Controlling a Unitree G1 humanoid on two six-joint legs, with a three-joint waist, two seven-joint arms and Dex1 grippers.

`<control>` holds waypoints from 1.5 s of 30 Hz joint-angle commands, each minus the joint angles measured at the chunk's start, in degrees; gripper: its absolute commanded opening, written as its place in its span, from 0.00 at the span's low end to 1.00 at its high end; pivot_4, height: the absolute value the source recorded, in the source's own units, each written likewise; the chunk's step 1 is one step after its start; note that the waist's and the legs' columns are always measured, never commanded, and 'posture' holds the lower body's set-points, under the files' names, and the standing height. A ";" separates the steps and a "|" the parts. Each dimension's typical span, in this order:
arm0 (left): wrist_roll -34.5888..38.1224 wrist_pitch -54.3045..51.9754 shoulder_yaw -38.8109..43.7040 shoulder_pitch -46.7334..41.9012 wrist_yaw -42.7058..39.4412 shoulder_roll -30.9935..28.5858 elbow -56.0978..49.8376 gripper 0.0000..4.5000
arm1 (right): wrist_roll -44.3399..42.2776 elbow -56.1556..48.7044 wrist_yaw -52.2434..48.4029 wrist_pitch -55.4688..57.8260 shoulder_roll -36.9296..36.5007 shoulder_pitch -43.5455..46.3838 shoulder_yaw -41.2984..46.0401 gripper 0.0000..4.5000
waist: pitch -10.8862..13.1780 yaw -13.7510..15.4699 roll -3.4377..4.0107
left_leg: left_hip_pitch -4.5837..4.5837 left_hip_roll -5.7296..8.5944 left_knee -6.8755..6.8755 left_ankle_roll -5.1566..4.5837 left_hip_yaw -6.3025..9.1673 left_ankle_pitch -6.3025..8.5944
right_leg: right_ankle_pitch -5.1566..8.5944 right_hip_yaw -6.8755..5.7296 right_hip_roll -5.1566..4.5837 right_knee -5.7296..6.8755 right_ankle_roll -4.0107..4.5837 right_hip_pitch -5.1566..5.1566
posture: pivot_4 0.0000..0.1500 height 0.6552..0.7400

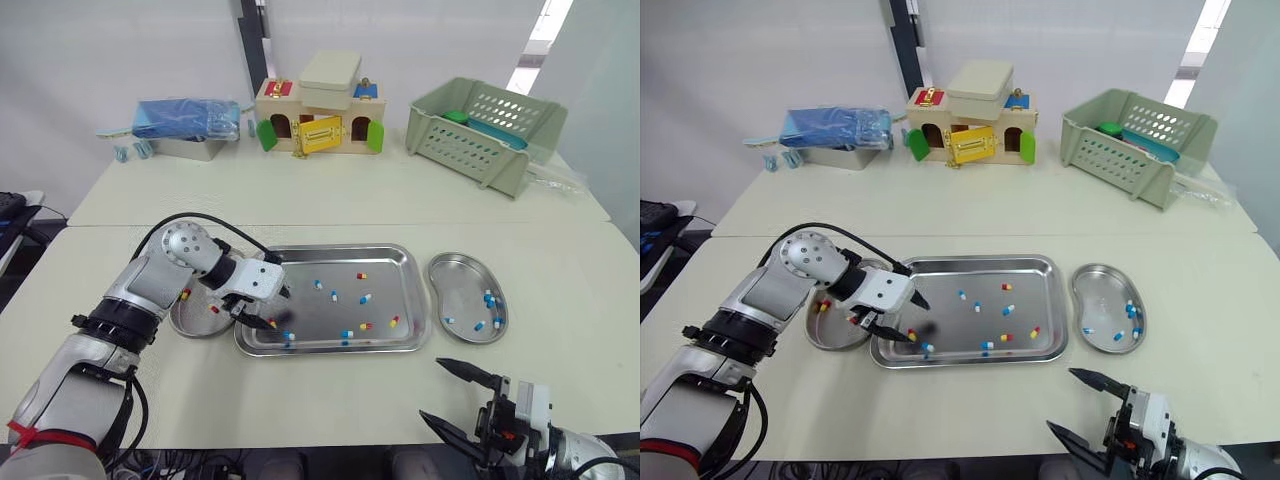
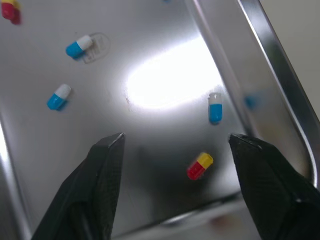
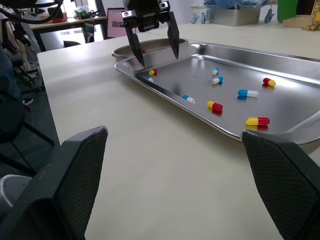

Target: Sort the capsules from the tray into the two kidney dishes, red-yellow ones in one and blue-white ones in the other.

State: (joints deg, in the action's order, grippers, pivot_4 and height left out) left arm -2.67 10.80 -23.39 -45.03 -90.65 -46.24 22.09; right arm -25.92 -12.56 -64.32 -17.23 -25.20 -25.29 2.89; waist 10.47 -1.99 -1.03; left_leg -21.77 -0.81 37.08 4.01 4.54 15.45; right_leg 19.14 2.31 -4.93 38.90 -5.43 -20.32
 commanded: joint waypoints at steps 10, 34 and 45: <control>-4.31 6.94 -2.09 -1.95 -1.32 0.21 3.75 0.57 | 0.16 -3.81 3.59 -1.37 -0.27 -0.51 -1.76 1.00 | 0.00 0.08 0.00 | 0.00 0.00 0.00 0.00 0.02 0.00 | 0.00 -0.01 0.00 0.00 0.00 0.01 | 1.00 1.00; -5.64 3.59 -3.69 -1.37 -1.85 0.88 0.32 0.57 | 0.39 -8.56 8.98 1.65 -1.65 -0.07 -4.29 1.00 | -0.01 0.12 0.01 | 0.01 0.00 0.01 0.00 0.04 0.00 | 0.00 -0.02 0.00 0.01 0.00 0.03 | 1.00 1.00; -8.18 5.24 -3.59 -1.22 -1.30 0.68 1.22 0.26 | 0.40 -9.31 9.77 2.19 -2.09 0.07 -4.67 1.00 | -0.01 0.13 0.01 | 0.02 0.00 0.01 0.00 0.04 0.00 | 0.00 -0.02 0.00 0.02 0.00 0.04 | 1.00 1.00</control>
State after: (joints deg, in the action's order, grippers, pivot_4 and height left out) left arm -9.73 15.53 -26.77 -46.70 -92.17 -44.95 23.15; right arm -25.70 -19.78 -54.70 -14.66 -26.90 -25.20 -1.77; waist 10.46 -1.86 -1.02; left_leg -21.74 -0.80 37.10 4.01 4.58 15.44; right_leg 19.14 2.29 -4.94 38.92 -5.43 -20.27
